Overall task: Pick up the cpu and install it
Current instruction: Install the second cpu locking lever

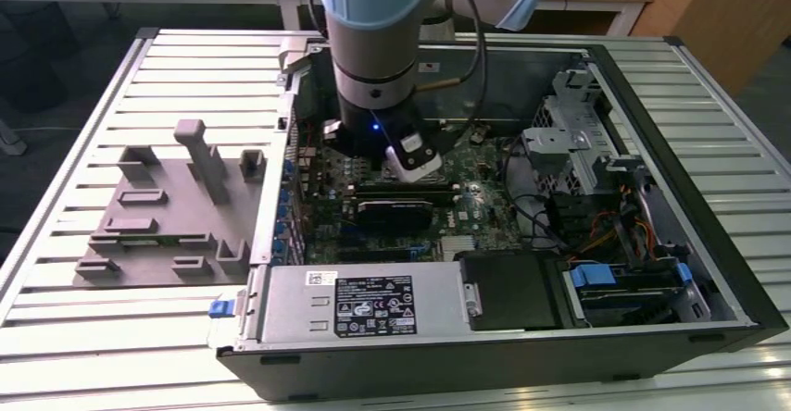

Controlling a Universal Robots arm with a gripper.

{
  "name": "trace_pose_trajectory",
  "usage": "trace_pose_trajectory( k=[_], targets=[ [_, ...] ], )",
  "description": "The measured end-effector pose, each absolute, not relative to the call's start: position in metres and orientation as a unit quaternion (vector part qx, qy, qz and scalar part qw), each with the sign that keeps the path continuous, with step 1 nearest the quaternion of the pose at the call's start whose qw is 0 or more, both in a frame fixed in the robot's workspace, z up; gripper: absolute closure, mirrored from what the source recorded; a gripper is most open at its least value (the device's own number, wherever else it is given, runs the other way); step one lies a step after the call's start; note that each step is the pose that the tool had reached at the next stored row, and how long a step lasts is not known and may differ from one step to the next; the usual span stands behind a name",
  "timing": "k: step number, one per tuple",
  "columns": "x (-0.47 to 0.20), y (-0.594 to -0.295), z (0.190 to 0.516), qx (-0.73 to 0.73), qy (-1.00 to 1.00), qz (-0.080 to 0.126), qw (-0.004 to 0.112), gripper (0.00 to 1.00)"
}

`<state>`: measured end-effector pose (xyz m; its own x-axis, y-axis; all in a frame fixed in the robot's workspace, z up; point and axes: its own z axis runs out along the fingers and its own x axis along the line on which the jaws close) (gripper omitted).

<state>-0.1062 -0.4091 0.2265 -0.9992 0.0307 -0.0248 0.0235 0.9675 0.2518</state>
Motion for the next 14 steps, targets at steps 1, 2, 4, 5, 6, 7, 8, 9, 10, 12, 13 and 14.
trace_pose_trajectory(
  k=[1, 2, 4, 5, 6, 7, 8, 9, 10, 12, 13, 14],
  targets=[
    [-0.105, -0.408, 0.226, 0.014, 0.992, 0.125, 0.014, 0.89],
    [-0.104, -0.407, 0.226, 0.015, 0.992, 0.123, 0.015, 0.89],
    [-0.100, -0.405, 0.226, 0.016, 0.992, 0.121, 0.015, 0.89],
    [-0.098, -0.405, 0.226, 0.017, 0.993, 0.119, 0.015, 0.89],
    [-0.097, -0.404, 0.226, 0.018, 0.993, 0.118, 0.015, 0.89],
    [-0.095, -0.403, 0.226, 0.018, 0.993, 0.116, 0.015, 0.89],
    [-0.094, -0.402, 0.226, 0.019, 0.993, 0.114, 0.015, 0.89],
    [-0.092, -0.401, 0.226, 0.019, 0.993, 0.112, 0.015, 0.89],
    [-0.091, -0.400, 0.226, 0.019, 0.994, 0.110, 0.015, 0.89],
    [-0.089, -0.397, 0.226, 0.020, 0.994, 0.106, 0.015, 0.89],
    [-0.088, -0.396, 0.226, 0.020, 0.994, 0.104, 0.016, 0.89],
    [-0.086, -0.394, 0.226, 0.020, 0.994, 0.102, 0.016, 0.89]
  ],
)
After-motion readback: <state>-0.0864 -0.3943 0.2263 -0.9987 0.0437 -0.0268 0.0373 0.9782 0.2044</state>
